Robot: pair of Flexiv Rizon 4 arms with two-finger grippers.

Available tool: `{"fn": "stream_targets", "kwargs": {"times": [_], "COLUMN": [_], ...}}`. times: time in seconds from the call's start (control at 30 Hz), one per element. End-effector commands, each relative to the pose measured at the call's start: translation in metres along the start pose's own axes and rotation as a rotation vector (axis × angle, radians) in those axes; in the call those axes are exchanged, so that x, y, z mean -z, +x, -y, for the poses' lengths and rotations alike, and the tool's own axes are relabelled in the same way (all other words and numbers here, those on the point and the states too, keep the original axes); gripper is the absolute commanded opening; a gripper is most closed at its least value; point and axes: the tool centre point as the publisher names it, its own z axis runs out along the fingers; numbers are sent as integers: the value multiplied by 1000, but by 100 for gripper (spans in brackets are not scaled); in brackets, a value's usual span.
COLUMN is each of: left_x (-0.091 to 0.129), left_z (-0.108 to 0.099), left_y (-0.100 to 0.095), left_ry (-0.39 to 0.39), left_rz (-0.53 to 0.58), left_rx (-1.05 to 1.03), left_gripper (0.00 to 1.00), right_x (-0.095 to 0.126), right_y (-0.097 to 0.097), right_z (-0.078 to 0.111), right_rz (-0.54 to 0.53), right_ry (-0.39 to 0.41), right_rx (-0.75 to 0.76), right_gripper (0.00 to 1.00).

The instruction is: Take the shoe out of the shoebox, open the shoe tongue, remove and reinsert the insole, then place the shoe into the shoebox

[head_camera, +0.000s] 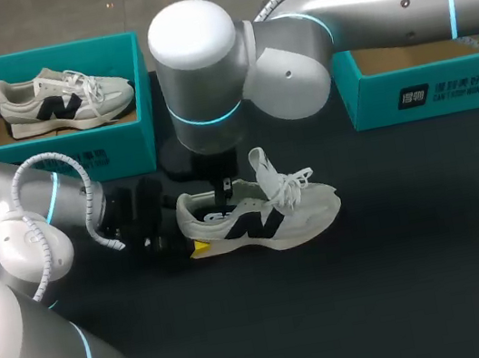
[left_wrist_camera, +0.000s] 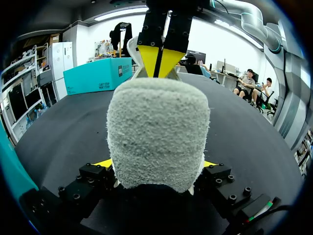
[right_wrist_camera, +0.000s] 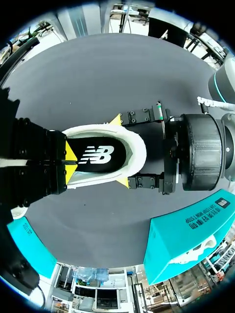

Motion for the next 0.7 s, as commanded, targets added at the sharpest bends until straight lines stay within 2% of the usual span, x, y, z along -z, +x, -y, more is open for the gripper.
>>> {"fn": "stream_targets", "kwargs": {"times": [0.03, 0.3, 0.4, 0.7], "left_x": [-1, -1, -1, -1], "left_z": [-3, -3, -3, -3], "left_y": [1, 1, 1, 1], "left_ry": [0, 0, 0, 0], "left_rz": [2, 2, 2, 2], "left_rx": [-1, -1, -1, -1], "left_gripper": [0, 0, 0, 0], "right_x": [-12, -29, -34, -28], "right_y": [-1, -3, -1, 7], "right_z": [-4, -1, 4, 19], "right_rz": [-8, -38, -45, -58], "right_ry": [6, 14, 45, 75], "right_rx": [1, 0, 0, -10], "right_gripper": [0, 0, 0, 0]}}
